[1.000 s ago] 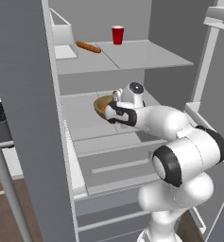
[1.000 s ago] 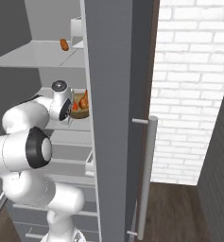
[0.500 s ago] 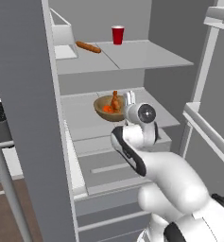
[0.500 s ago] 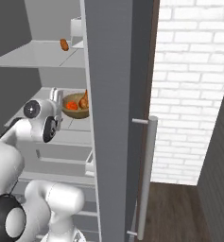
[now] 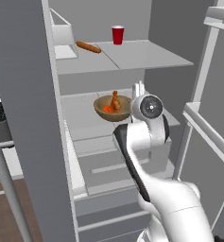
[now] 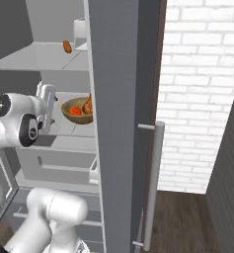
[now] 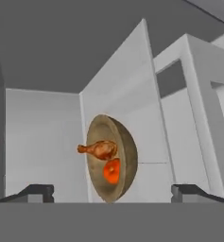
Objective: Pick the chicken drumstick and squash from their plates and place them in the bowl. Then put the bowl in the fridge.
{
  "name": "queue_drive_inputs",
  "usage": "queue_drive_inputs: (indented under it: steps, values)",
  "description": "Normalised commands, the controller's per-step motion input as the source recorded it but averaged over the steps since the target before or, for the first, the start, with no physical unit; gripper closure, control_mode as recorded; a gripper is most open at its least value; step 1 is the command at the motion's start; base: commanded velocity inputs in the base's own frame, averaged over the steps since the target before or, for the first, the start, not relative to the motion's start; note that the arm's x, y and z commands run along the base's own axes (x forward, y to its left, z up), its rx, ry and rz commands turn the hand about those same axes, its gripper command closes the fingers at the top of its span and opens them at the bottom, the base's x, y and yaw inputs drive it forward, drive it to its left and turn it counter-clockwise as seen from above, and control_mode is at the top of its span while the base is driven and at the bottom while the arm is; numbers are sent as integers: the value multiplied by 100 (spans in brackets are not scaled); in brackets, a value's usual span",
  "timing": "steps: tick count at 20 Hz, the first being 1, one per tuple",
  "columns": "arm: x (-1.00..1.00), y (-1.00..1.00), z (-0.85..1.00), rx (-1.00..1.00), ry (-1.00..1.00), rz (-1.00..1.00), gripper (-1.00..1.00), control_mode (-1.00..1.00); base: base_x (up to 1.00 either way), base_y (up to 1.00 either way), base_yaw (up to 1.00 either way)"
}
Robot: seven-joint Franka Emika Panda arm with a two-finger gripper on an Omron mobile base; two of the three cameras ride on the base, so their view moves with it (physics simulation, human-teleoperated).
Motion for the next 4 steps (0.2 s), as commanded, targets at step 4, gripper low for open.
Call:
queue_drive_inputs:
  steps: [4]
  values:
    - [-30,5,74,-6,20,-18,-100,-100,0,0,0]
